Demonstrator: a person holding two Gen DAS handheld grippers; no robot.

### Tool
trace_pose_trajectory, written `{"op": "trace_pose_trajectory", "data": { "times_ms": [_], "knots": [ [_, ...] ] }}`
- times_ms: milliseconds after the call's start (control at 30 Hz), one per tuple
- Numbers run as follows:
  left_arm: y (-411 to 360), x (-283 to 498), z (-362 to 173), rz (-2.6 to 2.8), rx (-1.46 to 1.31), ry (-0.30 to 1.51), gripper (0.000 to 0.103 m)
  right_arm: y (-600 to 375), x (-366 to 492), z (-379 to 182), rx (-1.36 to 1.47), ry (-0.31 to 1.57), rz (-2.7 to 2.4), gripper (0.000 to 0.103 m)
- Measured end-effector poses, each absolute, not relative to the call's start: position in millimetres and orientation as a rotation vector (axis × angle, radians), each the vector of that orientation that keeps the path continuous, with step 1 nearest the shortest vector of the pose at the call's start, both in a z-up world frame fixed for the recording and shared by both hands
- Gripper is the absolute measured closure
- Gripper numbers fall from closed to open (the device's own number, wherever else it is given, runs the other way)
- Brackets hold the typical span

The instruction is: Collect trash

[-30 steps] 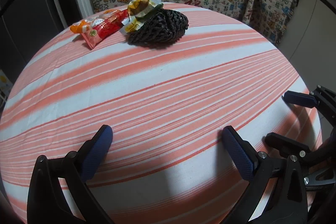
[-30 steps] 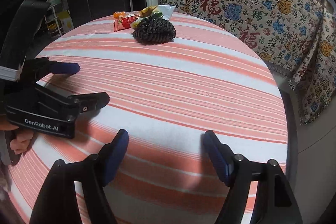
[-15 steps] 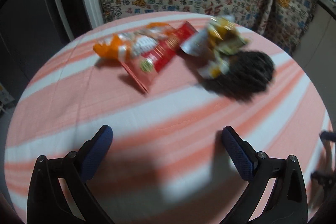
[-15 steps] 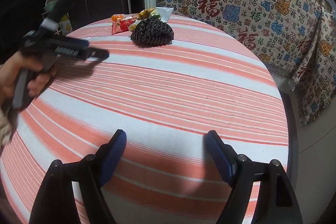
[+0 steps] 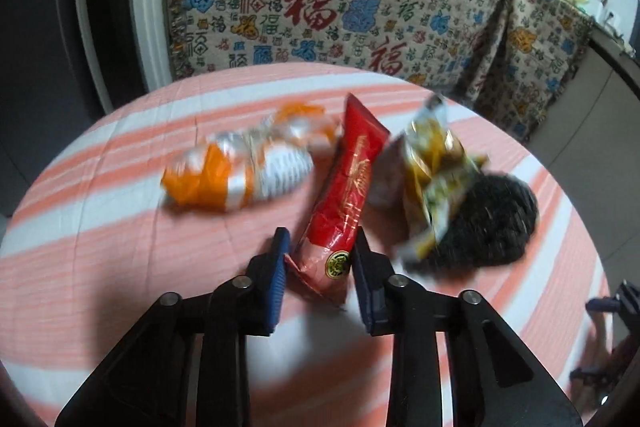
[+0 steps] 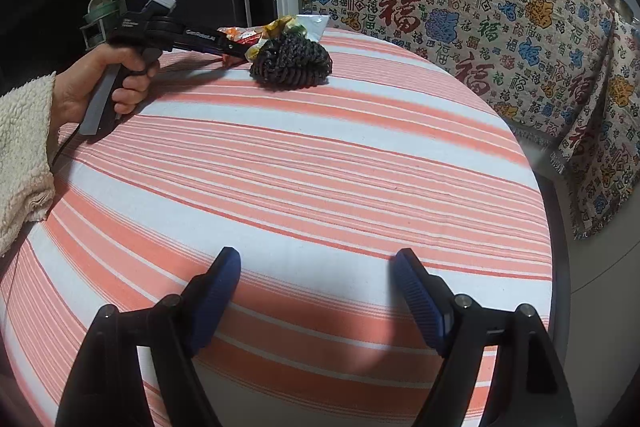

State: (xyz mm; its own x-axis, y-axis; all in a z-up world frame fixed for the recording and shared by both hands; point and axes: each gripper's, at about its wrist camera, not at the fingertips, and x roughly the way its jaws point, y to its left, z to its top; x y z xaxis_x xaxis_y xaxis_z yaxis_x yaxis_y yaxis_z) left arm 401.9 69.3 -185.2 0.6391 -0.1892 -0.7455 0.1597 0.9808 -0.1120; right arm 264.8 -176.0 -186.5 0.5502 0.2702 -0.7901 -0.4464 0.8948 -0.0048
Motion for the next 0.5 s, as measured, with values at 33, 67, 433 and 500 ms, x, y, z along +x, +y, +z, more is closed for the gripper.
{"op": "trace_pose_trajectory", "data": {
  "times_ms": [33, 67, 433, 500],
  "knots": [
    [69, 394, -186, -0.195, -0.029, 0.860, 0.076, -176, 265, -187, -0.215, 0.893, 0.428, 0.021],
    [67, 383, -186, -0.184, -0.019, 0.866, 0.076, -176, 265, -187, -0.215, 0.893, 0.427, 0.021],
    [29, 241, -188, -0.120, 0.052, 0.940, 0.037, -174, 268, -188, -0.213, 0.907, 0.431, 0.014],
    [21, 238, -194, -0.150, 0.088, 0.903, 0.024, -170, 276, -188, -0.217, 0.922, 0.436, 0.012]
  ]
}}
